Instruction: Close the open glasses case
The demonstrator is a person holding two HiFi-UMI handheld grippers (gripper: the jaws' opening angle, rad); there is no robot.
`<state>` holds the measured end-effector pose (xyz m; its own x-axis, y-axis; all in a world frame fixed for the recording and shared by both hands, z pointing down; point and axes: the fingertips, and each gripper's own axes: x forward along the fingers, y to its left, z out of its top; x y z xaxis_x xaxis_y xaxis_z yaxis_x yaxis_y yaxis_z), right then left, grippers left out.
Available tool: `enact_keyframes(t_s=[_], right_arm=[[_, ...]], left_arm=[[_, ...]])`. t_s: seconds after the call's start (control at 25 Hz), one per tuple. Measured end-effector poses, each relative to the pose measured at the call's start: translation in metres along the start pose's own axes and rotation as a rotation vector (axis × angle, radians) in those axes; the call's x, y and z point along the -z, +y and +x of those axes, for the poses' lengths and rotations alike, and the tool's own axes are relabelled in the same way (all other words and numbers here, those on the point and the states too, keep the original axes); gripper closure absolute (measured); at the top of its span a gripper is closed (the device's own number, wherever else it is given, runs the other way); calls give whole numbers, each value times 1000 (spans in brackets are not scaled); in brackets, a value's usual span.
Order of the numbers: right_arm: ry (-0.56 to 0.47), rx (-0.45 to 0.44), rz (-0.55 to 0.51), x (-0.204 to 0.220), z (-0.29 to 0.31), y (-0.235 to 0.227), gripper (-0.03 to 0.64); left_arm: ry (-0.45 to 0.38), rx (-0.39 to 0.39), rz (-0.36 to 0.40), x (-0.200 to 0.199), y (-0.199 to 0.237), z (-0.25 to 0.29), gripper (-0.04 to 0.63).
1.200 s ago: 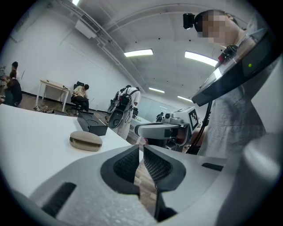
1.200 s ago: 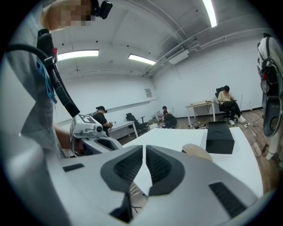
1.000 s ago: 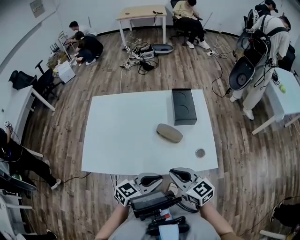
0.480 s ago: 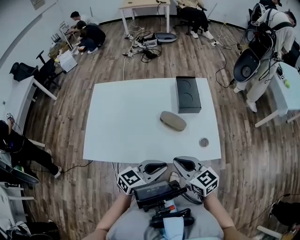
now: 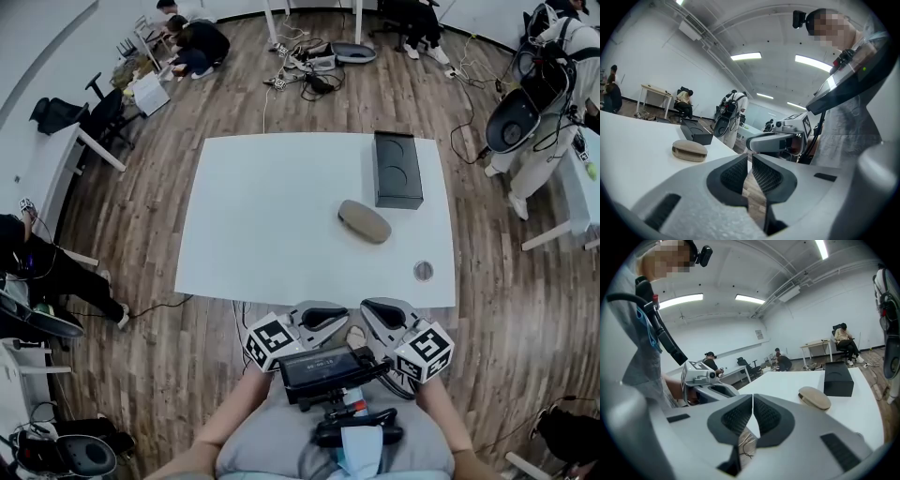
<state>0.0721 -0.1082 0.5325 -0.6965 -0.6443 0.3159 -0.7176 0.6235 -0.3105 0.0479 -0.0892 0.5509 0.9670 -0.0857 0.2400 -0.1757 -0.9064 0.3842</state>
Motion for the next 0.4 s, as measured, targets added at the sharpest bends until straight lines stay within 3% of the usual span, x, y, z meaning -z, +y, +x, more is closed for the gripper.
enact_keyframes(t_s=[0.4], right_arm=[[0, -7, 16, -3, 5, 1, 583]], left_arm=[[4, -3, 0, 0, 3, -5, 569]])
